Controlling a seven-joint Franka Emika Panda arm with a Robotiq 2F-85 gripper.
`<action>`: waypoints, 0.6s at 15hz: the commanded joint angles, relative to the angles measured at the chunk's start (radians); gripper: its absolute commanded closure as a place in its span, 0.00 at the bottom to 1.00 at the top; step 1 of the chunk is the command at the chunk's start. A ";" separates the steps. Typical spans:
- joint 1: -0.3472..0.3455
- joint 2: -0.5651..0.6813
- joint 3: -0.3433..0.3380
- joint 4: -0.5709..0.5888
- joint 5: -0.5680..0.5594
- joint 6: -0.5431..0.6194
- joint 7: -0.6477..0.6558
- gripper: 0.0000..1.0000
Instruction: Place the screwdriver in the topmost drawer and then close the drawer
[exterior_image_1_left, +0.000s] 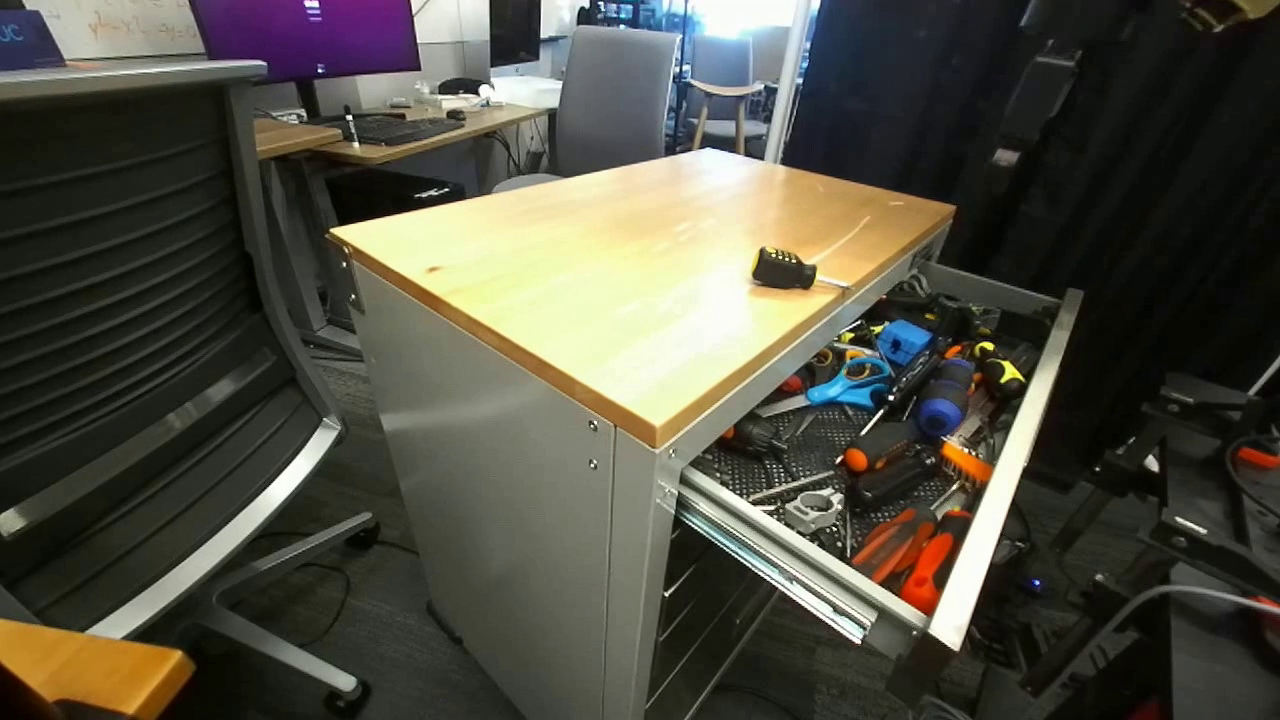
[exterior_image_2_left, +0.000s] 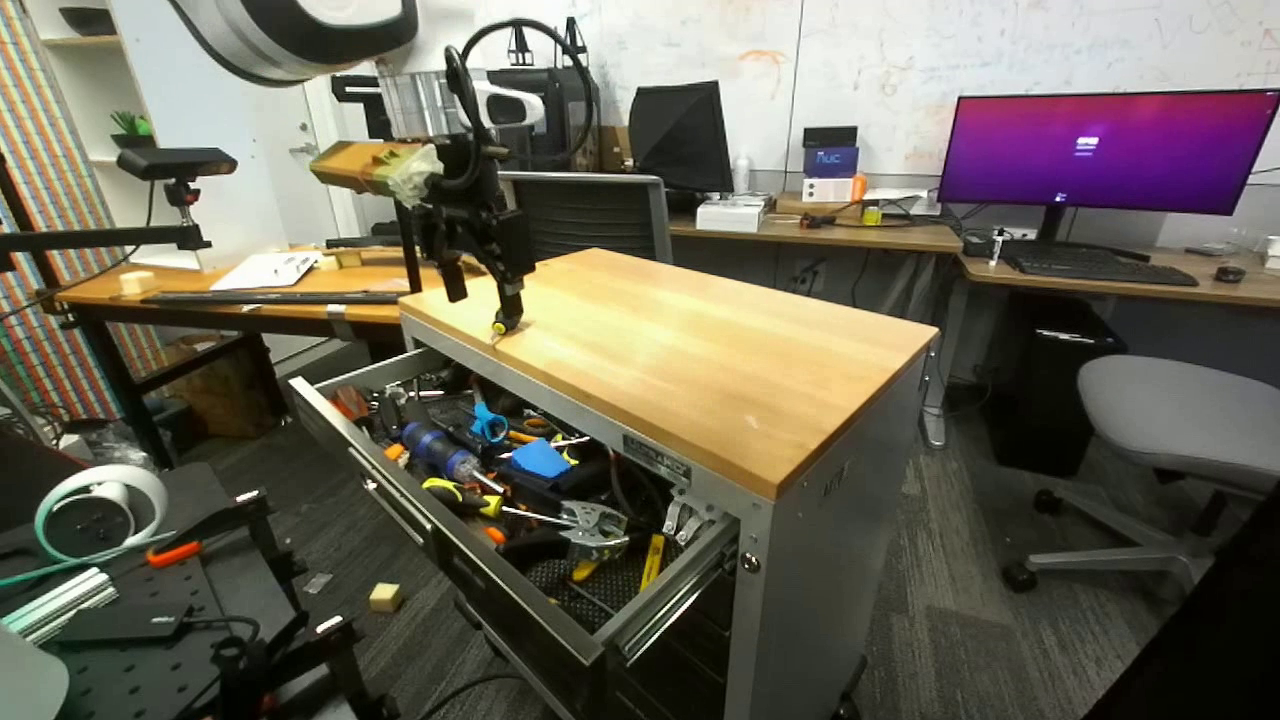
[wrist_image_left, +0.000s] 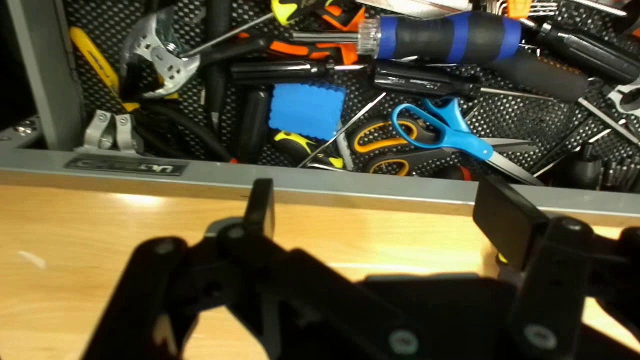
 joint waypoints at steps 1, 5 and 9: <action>0.030 0.225 0.106 0.176 -0.094 0.011 0.162 0.00; 0.094 0.380 0.137 0.336 -0.074 -0.012 0.186 0.00; 0.125 0.479 0.129 0.431 -0.075 -0.008 0.167 0.00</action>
